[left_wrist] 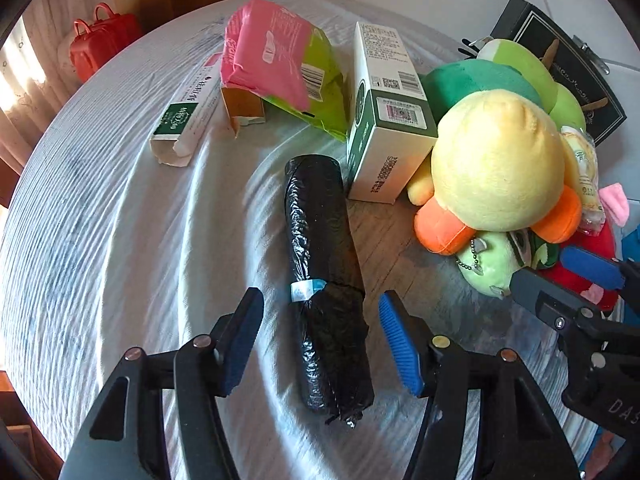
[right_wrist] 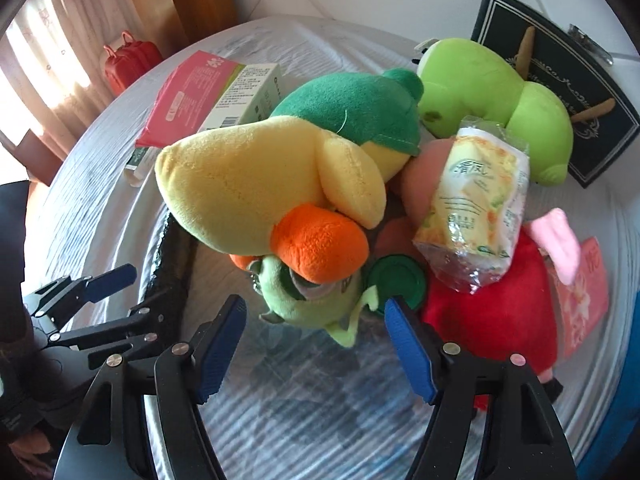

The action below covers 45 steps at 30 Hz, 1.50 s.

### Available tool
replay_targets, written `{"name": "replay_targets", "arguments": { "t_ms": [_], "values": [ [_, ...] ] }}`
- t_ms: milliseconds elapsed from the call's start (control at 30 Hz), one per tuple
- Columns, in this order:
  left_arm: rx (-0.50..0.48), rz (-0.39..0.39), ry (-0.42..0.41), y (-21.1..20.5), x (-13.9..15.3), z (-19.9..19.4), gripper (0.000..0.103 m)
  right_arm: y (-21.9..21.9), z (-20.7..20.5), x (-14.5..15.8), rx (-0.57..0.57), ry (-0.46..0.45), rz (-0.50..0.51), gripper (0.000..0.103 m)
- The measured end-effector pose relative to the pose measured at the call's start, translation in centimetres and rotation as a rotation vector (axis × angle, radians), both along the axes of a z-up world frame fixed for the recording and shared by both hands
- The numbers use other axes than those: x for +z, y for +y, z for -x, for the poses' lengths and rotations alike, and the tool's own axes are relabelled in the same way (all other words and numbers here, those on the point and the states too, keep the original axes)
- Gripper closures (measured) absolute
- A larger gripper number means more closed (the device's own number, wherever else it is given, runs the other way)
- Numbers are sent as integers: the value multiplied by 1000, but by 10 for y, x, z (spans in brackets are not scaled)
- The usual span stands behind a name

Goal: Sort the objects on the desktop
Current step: 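Grasp the black wrapped roll with the left gripper while the right grasps the green monster plush, then carry both items over the blue bin and release them inside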

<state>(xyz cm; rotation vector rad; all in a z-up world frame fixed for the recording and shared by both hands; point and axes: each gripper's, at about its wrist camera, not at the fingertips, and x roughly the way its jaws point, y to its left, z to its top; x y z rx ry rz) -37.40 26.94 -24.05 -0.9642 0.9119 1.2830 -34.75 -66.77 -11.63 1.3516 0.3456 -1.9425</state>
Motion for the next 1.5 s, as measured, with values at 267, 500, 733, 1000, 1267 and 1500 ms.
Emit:
{"name": "replay_targets", "arguments": {
  "t_ms": [267,500,733,1000,1267,1500],
  "values": [
    [-31,4,62,3,-20,-7,51,-29,5,-18,-84,61,-109,29],
    [-57,9,51,-14,-20,-6,68,-45,-4,-21,-97,115,-211,40],
    [-135,15,33,-56,-17,0,68,-18,-35,-15,-243,14,-182,46],
    [-246,-62,24,-115,16,-7,68,-14,-79,19,-713,18,-189,46],
    [-365,-191,-23,-172,71,-24,68,-33,-118,80,-996,117,-249,46],
    [-549,-281,-86,-196,124,-35,68,-43,-175,141,-1157,263,-336,46]
  ]
}}
